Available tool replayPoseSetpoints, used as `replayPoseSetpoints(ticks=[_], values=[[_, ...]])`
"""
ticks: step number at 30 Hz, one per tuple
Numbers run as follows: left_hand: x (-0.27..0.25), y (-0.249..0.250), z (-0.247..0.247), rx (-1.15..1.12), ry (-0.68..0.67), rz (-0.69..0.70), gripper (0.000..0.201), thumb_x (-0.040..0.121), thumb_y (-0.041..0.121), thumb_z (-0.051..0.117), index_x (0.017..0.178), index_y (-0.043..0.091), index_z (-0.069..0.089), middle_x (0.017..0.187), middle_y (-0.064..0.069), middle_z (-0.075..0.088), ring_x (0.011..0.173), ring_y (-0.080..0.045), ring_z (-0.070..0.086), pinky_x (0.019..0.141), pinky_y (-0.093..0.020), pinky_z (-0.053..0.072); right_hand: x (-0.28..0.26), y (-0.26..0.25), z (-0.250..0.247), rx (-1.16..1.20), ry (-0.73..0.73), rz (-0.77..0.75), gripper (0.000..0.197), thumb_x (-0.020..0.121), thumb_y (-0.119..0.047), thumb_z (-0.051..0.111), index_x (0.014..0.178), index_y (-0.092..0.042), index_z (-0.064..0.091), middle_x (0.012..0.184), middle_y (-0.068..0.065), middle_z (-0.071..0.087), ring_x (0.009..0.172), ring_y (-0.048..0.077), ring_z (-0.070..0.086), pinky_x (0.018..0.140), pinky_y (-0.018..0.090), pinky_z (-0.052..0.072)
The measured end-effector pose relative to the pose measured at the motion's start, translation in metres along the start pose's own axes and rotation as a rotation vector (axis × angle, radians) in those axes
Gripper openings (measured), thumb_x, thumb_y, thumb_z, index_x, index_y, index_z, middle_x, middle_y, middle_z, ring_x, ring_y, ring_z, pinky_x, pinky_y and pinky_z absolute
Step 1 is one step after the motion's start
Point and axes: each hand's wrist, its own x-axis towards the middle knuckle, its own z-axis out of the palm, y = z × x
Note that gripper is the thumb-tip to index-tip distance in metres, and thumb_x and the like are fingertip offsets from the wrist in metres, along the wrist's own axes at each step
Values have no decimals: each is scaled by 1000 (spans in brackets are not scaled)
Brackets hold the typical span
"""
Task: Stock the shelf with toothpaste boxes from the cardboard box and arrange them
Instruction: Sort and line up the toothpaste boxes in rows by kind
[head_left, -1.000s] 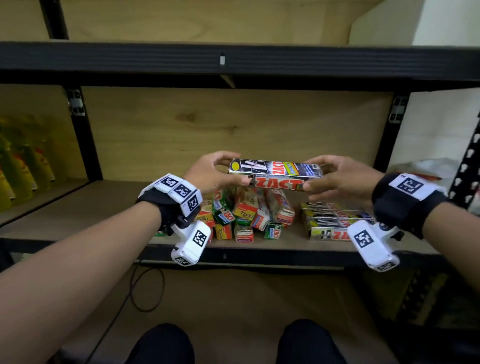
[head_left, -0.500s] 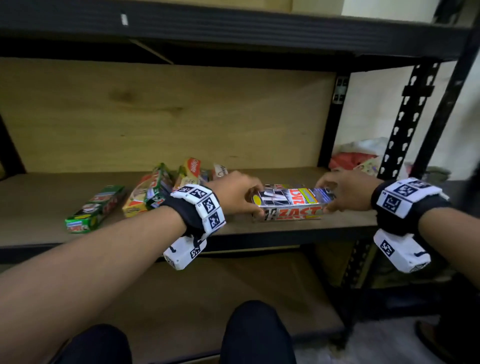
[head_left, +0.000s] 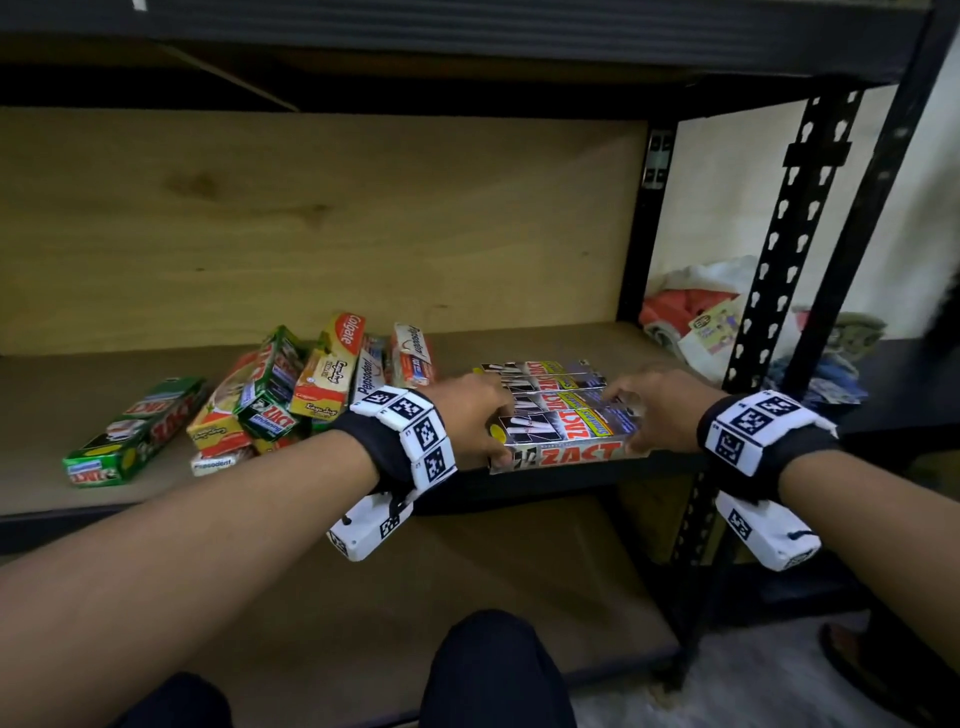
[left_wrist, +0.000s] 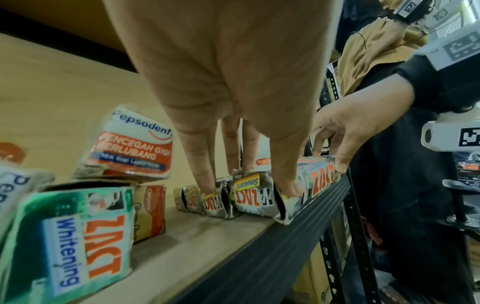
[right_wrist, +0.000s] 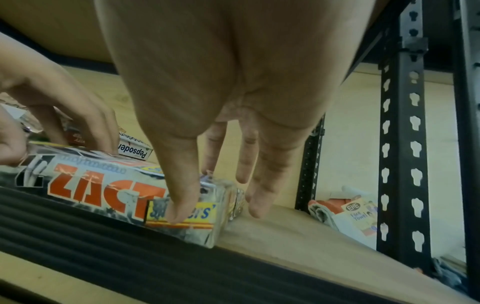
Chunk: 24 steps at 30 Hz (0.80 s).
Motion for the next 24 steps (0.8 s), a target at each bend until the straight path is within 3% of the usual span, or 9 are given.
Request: replayPoseSetpoints(ticks=[3,6,13,16,20,24], values=[[1,-3,-1,-40,4,9,67,74,50,77,132,24,57,128,1,60,115,-18,56,96,-39,49,2,-1,1,-21,-30,-61,68,83,-22,78,141,-40,48,142,1,50,118,20,54,94,31,48],[0,-1,-4,-69,18,20,69,76,44,79,138,26,54,136,2,58,122,-18,54,101,-36,47,3,-4,1,-62,-73,-76,70,89,-21,73,147,-41,40,145,2,50,118,20,57,88,28,47],[2,3,-8,-95,-17,-12,54,80,39,77,128,19,64,124,-2,65,115,-20,58,97,-36,49,13,-9,-5,-169,-119,-92,71,92,-17,68,151,-38,35,147,3,49,127,23,53,100,32,45],[5,3,-5,-106,-14,-34,57,85,37,73,137,21,57,133,-2,59,121,-20,54,97,-28,42,20,-11,-1,-197,-134,-101,71,96,-12,61,154,-36,29,148,3,48,130,24,50,106,34,43],[12,2,2,-117,-32,-67,59,89,35,69,143,21,50,139,-6,53,126,-22,50,99,-29,40,24,-7,6,-155,-124,-111,67,99,-12,51,155,-37,26,146,1,51,127,25,52,106,36,44],[12,1,6,-227,-15,-132,72,85,37,74,147,20,43,149,0,44,137,-19,41,109,-29,35,24,-6,15,-85,-124,-97,68,99,-13,50,155,-39,22,148,3,47,128,26,51,109,38,41]])
